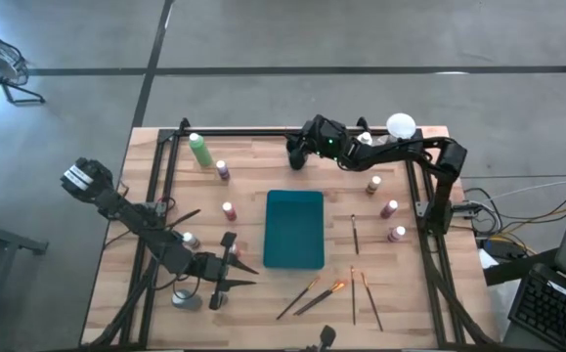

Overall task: Pick & Place Paint Supplies
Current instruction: Put the gold paint brush into the green cup

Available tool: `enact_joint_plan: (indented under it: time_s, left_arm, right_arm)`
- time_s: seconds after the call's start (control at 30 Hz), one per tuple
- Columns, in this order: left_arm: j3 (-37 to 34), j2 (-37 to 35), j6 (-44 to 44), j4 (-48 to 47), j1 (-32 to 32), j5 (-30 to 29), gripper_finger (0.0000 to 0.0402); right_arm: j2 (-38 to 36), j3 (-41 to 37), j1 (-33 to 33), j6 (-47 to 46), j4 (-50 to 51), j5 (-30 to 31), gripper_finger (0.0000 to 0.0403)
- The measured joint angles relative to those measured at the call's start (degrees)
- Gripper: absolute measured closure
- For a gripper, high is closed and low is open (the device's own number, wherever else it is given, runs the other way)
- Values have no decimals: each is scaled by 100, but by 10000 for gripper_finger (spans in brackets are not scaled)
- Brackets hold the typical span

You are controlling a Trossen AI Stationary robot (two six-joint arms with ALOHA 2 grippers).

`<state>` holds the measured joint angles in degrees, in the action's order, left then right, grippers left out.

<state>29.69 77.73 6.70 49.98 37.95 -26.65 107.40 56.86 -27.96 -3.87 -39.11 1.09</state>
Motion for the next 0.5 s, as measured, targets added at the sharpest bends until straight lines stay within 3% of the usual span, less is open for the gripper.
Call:
enact_joint_plan:
  time_s: [0.5]
  left_arm:
    - [0,0,-80,-2,0,-1,291]
  right_arm:
    - [50,-238,22,-70,-8,23,392]
